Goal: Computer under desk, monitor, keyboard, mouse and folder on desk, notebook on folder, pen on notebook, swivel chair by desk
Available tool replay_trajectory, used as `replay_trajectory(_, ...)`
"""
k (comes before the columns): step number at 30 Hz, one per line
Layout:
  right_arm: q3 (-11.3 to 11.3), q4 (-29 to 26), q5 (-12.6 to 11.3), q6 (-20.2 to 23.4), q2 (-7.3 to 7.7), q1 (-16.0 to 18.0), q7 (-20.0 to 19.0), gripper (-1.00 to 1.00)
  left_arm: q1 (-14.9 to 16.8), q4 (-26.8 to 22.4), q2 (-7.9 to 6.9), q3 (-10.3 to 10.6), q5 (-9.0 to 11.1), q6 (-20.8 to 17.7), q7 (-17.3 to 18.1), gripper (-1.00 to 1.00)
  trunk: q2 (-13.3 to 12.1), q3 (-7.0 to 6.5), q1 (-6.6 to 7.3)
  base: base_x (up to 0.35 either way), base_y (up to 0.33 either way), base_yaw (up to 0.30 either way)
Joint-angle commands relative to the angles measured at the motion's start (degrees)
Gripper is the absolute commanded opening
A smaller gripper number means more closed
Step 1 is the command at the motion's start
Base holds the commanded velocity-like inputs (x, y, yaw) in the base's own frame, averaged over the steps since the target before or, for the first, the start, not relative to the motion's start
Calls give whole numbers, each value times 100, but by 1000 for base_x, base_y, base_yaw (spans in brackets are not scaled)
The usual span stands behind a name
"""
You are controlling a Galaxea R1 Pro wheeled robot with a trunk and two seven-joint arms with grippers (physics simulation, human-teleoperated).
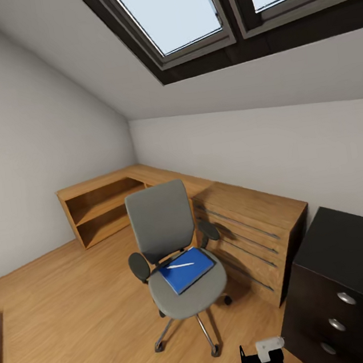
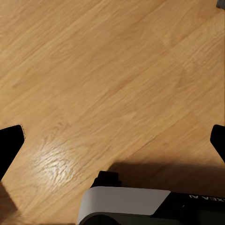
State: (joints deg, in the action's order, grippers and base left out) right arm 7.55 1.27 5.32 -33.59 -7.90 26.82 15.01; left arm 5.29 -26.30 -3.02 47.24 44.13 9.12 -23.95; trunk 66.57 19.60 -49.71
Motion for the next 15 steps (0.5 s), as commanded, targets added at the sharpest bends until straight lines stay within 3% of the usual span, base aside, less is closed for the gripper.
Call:
replay_trajectory(1, 24, 14, 57, -7, -1, 7, 59, 100, 7, -7, -6, 48, 61, 28, -35, 100, 5, 7, 0, 0, 0, 280)
replay_trajectory(15, 24, 14, 57, -7, -1, 7, 57, 100, 7, -5, -6, 45, 67, 28, -35, 100, 5, 7, 0, 0, 0, 281)
